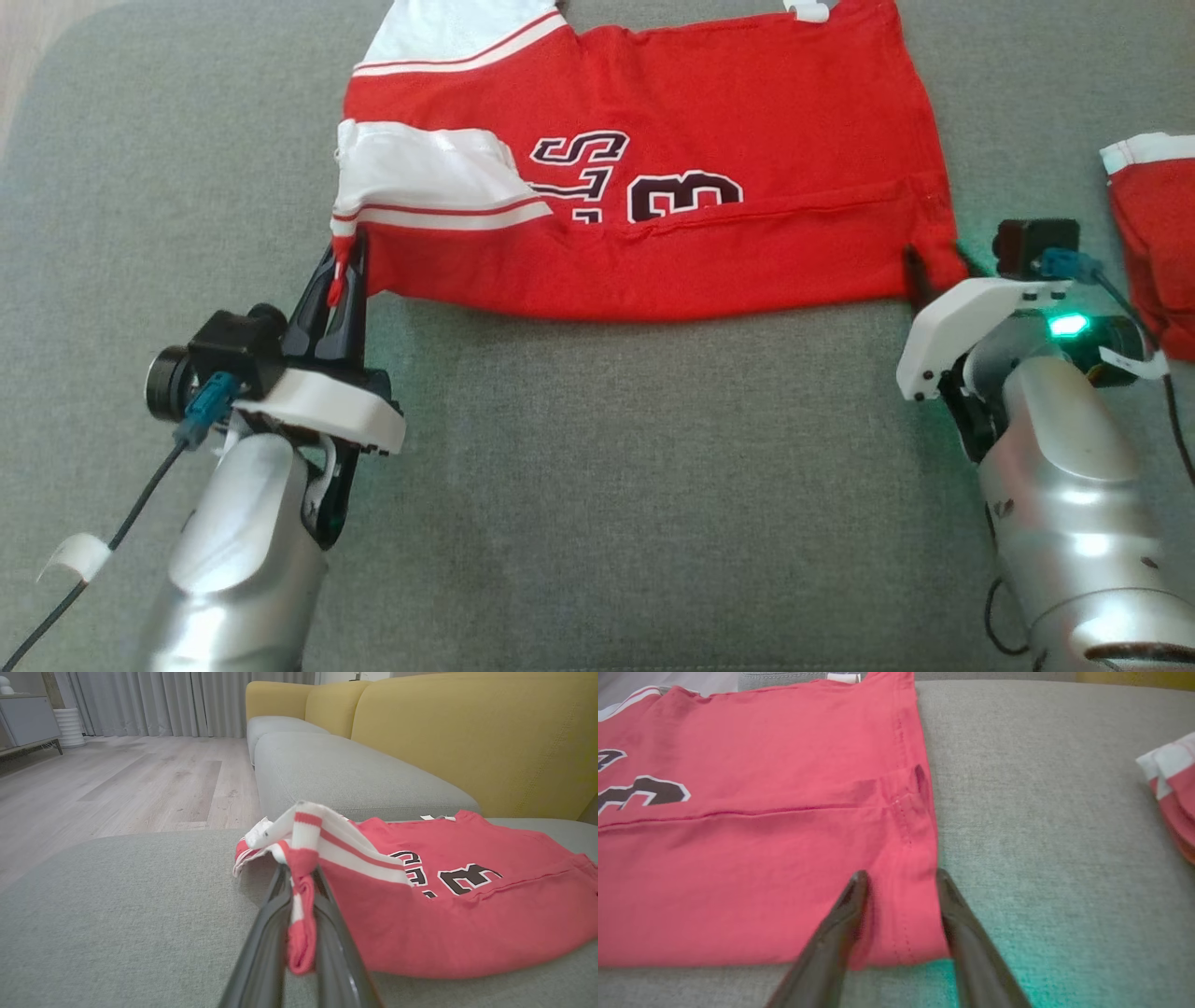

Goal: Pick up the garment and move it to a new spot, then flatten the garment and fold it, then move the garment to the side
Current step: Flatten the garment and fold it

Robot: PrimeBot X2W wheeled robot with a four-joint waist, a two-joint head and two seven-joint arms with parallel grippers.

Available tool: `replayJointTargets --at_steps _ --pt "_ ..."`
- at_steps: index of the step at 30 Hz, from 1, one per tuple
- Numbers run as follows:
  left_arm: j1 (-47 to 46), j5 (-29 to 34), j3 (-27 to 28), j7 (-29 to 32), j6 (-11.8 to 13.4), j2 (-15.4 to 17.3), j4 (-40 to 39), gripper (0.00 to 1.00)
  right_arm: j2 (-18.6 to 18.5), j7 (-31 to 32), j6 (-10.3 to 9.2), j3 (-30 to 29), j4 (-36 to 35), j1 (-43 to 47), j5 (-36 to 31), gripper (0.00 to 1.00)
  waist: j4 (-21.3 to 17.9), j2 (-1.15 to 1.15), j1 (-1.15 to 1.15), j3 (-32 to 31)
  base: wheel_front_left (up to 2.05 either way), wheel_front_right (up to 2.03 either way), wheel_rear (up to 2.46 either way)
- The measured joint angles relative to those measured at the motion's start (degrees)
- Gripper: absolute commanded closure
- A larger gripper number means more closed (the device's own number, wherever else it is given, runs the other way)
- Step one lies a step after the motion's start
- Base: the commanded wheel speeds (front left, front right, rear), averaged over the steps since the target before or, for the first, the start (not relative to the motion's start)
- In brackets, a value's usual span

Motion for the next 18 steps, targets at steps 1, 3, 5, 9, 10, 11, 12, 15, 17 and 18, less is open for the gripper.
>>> replayJointTargets --at_steps 1,3,5,9,10,11,12,15,17,18 --pt "0.01 0.0 0.0 0.0 0.0 0.03 0.0 1.0 0.0 -0.07 0.0 0.08 0.25 -0.05 -0.15 1.0 -0.07 0.0 0.0 -0.16 0.0 0.0 0.0" --pt "0.16 0.03 -0.08 0.0 0.01 0.33 0.1 1.0 0.15 -0.7 0.0 0.32 0.86 0.01 -0.24 1.0 -0.31 0.0 0.0 -0.68 0.0 0.0 0.0" --pt "0.91 0.15 -0.14 0.02 0.01 0.62 0.31 1.0 0.18 -1.19 0.0 0.25 1.43 0.13 -0.49 1.0 -0.62 0.0 0.0 -1.38 0.0 0.0 0.0" --pt "3.56 0.15 -0.81 1.2 0.01 1.7 1.92 1.0 0.19 -2.58 0.0 -0.35 1.62 2.16 -0.62 1.0 -1.42 0.0 0.0 -3.34 0.0 0.0 0.0" --pt "4.34 0.15 -0.98 1.54 0.0 2.03 2.15 1.0 0.18 -2.63 0.0 -0.46 1.55 3.05 -0.58 1.0 -1.63 0.0 0.0 -3.92 0.0 0.0 0.0" --pt "5.14 0.14 -1.2 2.03 0.0 2.29 2.24 1.0 0.19 -2.65 0.0 -0.48 1.49 3.99 -0.3 1.0 -1.84 0.0 0.0 -4.55 0.0 0.0 0.0" --pt "6.0 0.09 -1.54 2.52 0.0 2.56 2.23 1.0 0.2 -2.69 0.0 -0.47 1.38 4.99 0.34 1.0 -2.08 0.0 0.0 -5.26 0.0 0.0 0.0" --pt "8.74 -0.24 -1.89 3.5 -0.16 3.23 2.02 1.0 0.26 -2.64 0.0 -0.44 0.0 7.99 1.61 1.0 -2.85 0.0 -0.01 -7.46 0.0 0.0 0.0" --pt "10.92 -0.77 -1.89 3.85 -0.49 3.9 1.52 1.0 0.27 -2.09 0.0 0.23 -1.14 10.2 3.58 1.0 -3.42 0.0 -0.01 -8.97 0.0 0.0 0.0" --pt "12.09 -0.85 -1.9 4.48 -0.49 4.17 1.13 1.0 0.31 -1.49 0.0 0.75 -1.97 11.45 4.34 1.0 -3.76 0.0 -0.01 -9.71 0.0 0.0 0.0"
